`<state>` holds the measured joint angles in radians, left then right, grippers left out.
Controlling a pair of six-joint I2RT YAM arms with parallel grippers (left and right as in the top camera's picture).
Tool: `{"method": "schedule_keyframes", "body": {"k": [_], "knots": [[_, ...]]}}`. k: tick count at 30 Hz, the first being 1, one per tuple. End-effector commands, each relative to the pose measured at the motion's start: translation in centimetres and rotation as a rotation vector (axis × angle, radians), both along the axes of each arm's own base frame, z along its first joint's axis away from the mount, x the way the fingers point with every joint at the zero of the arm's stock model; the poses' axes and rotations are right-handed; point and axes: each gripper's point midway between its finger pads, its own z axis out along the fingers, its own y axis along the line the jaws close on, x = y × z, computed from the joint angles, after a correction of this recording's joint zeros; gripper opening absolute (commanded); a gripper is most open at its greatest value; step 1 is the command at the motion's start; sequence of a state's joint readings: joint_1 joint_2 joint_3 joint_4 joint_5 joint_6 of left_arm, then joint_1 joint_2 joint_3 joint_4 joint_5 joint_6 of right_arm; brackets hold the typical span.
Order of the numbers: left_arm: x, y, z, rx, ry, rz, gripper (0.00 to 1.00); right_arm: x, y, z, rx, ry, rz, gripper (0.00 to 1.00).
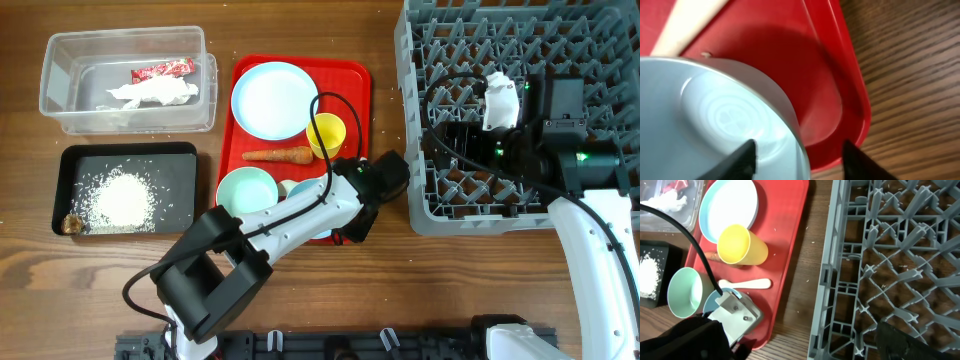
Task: Sort waste into correct bins and load items into the dishwasher rack
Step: 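Return the empty blue bowl to the red tray and release, then grasp the carrot on the red tray with the left gripper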
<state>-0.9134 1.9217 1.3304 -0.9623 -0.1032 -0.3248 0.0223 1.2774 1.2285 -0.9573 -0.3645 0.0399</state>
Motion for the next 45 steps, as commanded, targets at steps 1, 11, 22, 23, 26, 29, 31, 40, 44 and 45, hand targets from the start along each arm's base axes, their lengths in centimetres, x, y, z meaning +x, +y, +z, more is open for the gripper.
{"method": "schedule_keyframes", "body": {"k": [1, 11, 22, 23, 26, 29, 31, 40, 44, 45], "knots": [[0.6, -2.2, 3.3, -0.121, 0.022, 0.024, 0.60, 0.2, -0.3, -0.3, -0.014, 0.003, -0.001, 1.00], [10.8, 4.8, 12.4, -0.244, -0.169, 0.487, 0.73, 0.2, -0.3, -0.3, -0.014, 0.003, -0.001, 1.00], [17.2, 11.8, 6.0, -0.246, -0.146, 1.082, 0.59, 0.2, -0.3, -0.3, -0.014, 0.004, -0.001, 1.00], [17.1, 11.8, 5.2, -0.232, -0.131, 1.123, 0.59, 0.2, -0.3, -0.3, -0.014, 0.005, -0.001, 1.00], [16.6, 11.4, 2.4, -0.205, -0.057, 1.223, 0.52, 0.1, -0.3, -0.4, -0.015, 0.009, 0.000, 1.00], [15.9, 11.4, 1.1, -0.185, -0.028, 1.265, 0.48, 0.1, -0.3, -0.4, -0.016, 0.009, 0.001, 1.00], [15.6, 11.6, 0.8, -0.175, -0.021, 1.278, 0.49, 0.1, -0.3, -0.4, -0.016, 0.008, 0.001, 1.00], [14.4, 12.1, -2.6, -0.179, -0.020, 1.411, 0.56, 0.1, -0.3, -0.4, -0.015, 0.006, 0.001, 1.00], [14.7, 11.9, -3.7, -0.214, -0.034, 1.408, 0.51, 0.1, -0.3, -0.4, -0.015, 0.006, 0.001, 1.00], [14.8, 11.9, -4.0, -0.223, -0.039, 1.407, 0.45, 0.1, -0.3, -0.4, -0.015, 0.006, 0.001, 1.00]]}}
